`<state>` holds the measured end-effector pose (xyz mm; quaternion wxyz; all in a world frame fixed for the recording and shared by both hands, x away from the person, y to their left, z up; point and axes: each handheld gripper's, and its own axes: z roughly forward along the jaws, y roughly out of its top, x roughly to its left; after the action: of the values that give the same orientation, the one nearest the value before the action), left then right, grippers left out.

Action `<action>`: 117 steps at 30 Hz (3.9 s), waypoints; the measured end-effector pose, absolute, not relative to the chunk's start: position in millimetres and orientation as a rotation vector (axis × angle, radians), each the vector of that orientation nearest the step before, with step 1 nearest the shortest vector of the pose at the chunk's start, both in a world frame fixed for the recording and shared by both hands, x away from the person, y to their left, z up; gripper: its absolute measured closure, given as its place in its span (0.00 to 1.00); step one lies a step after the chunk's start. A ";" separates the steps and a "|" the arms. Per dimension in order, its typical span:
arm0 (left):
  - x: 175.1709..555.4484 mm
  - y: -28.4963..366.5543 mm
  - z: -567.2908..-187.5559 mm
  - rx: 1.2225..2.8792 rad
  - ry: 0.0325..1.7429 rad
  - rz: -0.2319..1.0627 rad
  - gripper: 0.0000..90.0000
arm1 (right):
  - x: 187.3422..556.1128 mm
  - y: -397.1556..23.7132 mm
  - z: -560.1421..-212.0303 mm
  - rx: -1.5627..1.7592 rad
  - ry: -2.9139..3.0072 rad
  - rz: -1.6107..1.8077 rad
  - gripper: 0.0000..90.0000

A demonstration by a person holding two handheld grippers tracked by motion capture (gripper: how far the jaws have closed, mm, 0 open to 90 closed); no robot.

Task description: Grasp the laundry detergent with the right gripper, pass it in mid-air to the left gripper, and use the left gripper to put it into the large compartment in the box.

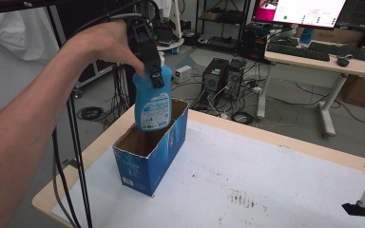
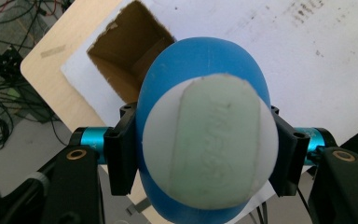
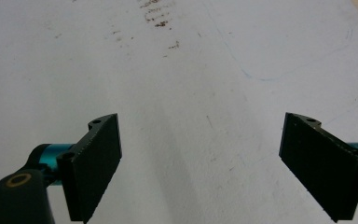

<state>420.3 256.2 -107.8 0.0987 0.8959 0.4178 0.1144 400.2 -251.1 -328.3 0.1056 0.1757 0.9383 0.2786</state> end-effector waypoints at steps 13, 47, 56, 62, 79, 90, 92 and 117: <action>421.6 266.8 -135.7 2.662 1.257 0.261 0.42 | 398.0 -250.0 -330.3 0.514 2.765 0.806 0.13; 429.1 273.2 -247.7 2.898 0.786 0.179 0.42 | 395.4 -254.5 -347.4 0.545 2.787 0.745 0.13; 429.4 274.0 -255.4 2.934 0.683 0.183 0.42 | 395.2 -255.7 -348.2 0.545 2.802 0.727 0.14; 428.6 273.8 -264.1 2.970 0.604 0.191 0.42 | 394.6 -254.5 -349.1 0.544 2.805 0.714 0.13; 431.3 271.7 -273.9 2.975 0.614 0.182 0.42 | 393.3 -254.3 -350.6 0.552 2.806 0.704 0.13; 432.3 270.9 -273.5 2.968 0.651 0.189 0.41 | 392.4 -255.7 -351.1 0.553 2.806 0.708 0.14; 432.3 270.8 -273.4 2.970 0.650 0.189 0.41 | 392.8 -256.4 -351.4 0.549 2.805 0.709 0.13; 433.9 275.6 -261.5 2.923 0.741 0.239 0.28 | 390.5 -256.4 -350.8 0.554 2.806 0.710 0.13</action>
<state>433.9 275.6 -261.5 0.0583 0.9647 0.2445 0.0790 390.5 -256.4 -350.8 0.0970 0.1871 0.9477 0.2398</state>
